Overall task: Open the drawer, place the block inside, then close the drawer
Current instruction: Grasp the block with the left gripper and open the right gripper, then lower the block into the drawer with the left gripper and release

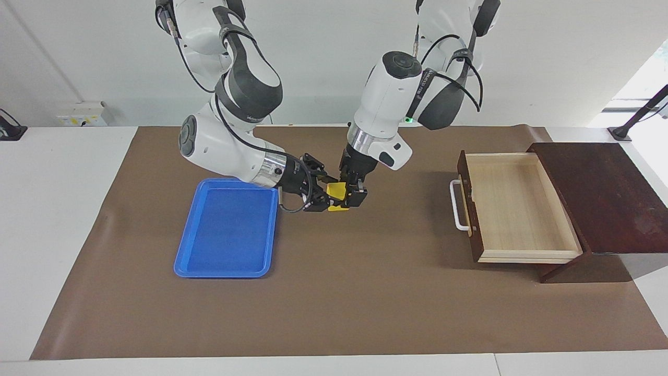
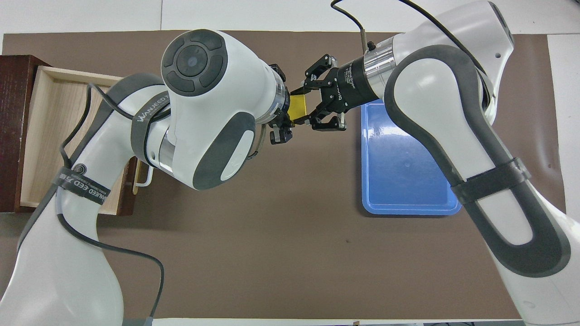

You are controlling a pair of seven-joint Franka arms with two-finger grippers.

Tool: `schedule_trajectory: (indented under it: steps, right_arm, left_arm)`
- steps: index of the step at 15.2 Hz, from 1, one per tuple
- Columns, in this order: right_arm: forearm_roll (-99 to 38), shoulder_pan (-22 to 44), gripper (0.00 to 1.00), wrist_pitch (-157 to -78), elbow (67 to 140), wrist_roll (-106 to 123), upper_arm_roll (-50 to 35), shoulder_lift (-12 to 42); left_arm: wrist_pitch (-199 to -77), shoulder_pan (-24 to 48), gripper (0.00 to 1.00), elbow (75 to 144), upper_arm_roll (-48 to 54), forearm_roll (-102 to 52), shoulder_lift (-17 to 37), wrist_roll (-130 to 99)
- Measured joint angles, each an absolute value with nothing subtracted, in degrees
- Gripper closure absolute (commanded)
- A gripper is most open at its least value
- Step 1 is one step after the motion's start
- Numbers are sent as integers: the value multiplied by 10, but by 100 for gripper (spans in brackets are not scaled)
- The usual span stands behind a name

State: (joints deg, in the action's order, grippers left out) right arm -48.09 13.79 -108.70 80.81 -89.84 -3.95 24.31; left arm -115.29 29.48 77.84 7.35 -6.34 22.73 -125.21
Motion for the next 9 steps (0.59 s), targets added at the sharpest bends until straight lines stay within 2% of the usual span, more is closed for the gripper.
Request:
schedule_trajectory:
  steps: [4, 9]
  right_arm:
    - [-481, 127, 0, -1090, 807, -906, -36, 234]
    - [-429, 110, 0, -1073, 805, -864, -26, 223]
  left_arm:
    - [-1105, 255, 100, 779, 66, -63, 216, -1207]
    - [-996, 101, 100, 785, 60, -62, 146, -994]
